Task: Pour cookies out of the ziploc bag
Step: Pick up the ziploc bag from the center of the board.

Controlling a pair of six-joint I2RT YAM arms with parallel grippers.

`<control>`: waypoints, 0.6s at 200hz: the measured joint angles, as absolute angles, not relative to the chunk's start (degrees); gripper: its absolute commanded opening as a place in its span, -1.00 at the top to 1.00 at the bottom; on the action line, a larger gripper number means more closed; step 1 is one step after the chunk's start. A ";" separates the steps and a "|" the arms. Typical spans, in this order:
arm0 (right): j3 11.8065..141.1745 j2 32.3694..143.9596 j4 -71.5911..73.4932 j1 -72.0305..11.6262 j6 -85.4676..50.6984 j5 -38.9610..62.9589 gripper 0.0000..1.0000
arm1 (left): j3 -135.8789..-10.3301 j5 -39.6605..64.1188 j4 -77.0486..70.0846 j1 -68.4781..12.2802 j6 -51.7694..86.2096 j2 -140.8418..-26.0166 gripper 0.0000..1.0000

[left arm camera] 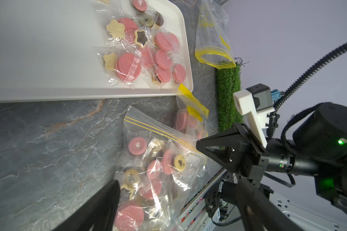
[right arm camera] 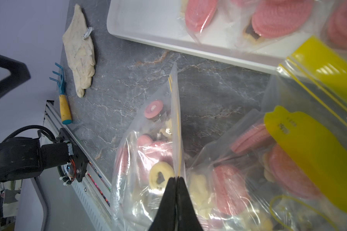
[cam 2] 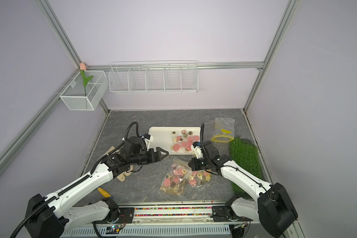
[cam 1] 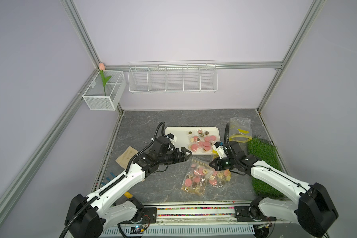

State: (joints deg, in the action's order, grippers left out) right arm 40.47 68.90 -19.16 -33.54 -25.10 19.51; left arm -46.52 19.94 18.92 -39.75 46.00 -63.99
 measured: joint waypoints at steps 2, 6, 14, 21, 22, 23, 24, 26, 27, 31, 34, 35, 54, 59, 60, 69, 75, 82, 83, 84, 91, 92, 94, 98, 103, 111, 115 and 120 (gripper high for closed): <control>40.66 68.90 -19.03 -33.78 -25.21 19.44 0.87 | -46.48 19.94 18.87 -39.75 46.17 -63.99 -0.83; 41.01 68.90 -18.98 -34.22 -25.36 19.22 0.86 | -46.41 19.92 18.70 -39.75 46.81 -63.92 -0.82; 41.91 68.90 -18.92 -35.29 -25.71 18.72 0.87 | -46.28 19.81 18.35 -39.75 47.70 -63.72 -0.79; 42.68 68.90 -18.68 -36.23 -25.89 18.15 0.87 | -46.09 19.73 17.98 -39.75 48.34 -63.44 -0.75; 42.83 68.90 -18.57 -36.40 -25.96 18.06 0.87 | -46.06 19.73 17.96 -39.75 48.42 -63.40 -0.74; 42.92 68.90 -18.55 -36.49 -25.96 18.00 0.87 | -46.02 19.70 17.85 -39.75 48.60 -63.31 -0.74; 43.07 68.90 -18.50 -36.69 -25.96 17.87 0.87 | -46.00 19.68 17.80 -39.75 48.73 -63.26 -0.73; 43.31 68.90 -18.44 -36.99 -26.04 17.61 0.86 | -45.93 19.68 17.74 -39.75 48.93 -63.16 -0.72; 43.38 68.90 -18.39 -37.08 -26.11 17.54 0.86 | -45.89 19.62 17.67 -39.75 48.88 -63.09 -0.71; 43.77 68.90 -18.15 -37.54 -26.20 17.28 0.87 | -45.74 19.51 17.45 -39.75 49.45 -62.83 -0.70; 44.05 68.90 -18.02 -37.93 -26.26 16.91 0.86 | -45.60 19.53 17.37 -39.75 49.52 -62.63 -0.69; 44.12 68.90 -17.96 -38.02 -26.30 16.82 0.86 | -45.56 19.51 17.30 -39.75 49.58 -62.57 -0.69; 45.47 68.99 -16.58 -40.01 -27.03 14.72 0.86 | -44.51 19.55 16.10 -39.75 51.37 -61.45 -0.67; 45.80 69.08 -16.21 -40.47 -27.27 14.15 0.86 | -44.27 19.53 15.88 -39.75 51.90 -61.30 -0.66; 45.84 69.10 -16.16 -40.51 -27.29 14.11 0.86 | -44.23 19.53 15.86 -39.75 51.92 -61.28 -0.65; 46.48 69.45 -15.44 -41.19 -28.03 12.99 0.86 | -43.88 19.42 15.66 -39.75 52.66 -61.08 -0.65; 46.96 69.73 -15.14 -41.47 -28.49 12.43 0.86 | -43.77 19.29 15.70 -39.75 53.21 -60.97 -0.65; 47.55 70.08 -14.72 -41.76 -28.95 11.66 0.87 | -43.70 19.07 15.70 -39.75 53.69 -60.82 -0.65; 47.72 70.15 -14.70 -41.82 -29.12 11.51 0.87 | -43.70 19.03 15.70 -39.75 53.82 -60.75 -0.65; 47.81 70.19 -14.70 -41.85 -29.17 11.44 0.87 | -43.70 18.98 15.70 -39.75 53.89 -60.71 -0.65; 48.69 70.59 -14.55 -42.09 -29.61 10.83 0.86 | -43.70 18.61 15.70 -39.75 54.41 -60.29 -0.65; 48.88 70.70 -14.52 -42.17 -29.65 10.63 0.86 | -43.70 18.59 15.70 -39.75 54.48 -60.25 -0.64; 49.21 70.83 -14.46 -42.22 -29.89 10.31 0.87 | -43.70 18.37 15.70 -39.75 54.48 -60.10 -0.64; 49.80 71.00 -14.33 -42.39 -30.11 9.93 0.87 | -43.70 18.11 15.70 -39.75 54.85 -59.64 -0.64; 50.61 71.20 -14.04 -42.61 -30.39 9.37 0.87 | -43.70 17.76 15.73 -39.75 55.00 -59.11 -0.62; 51.75 71.24 -13.50 -43.11 -31.03 8.34 0.86 | -43.70 17.30 15.77 -39.75 55.37 -58.26 -0.60; 52.21 71.20 -13.19 -43.33 -31.20 7.90 0.87 | -43.70 17.06 15.75 -39.75 55.48 -57.78 -0.59; 52.82 71.16 -12.64 -43.68 -31.57 7.25 0.87 | -43.70 16.82 15.75 -39.75 55.72 -57.23 -0.56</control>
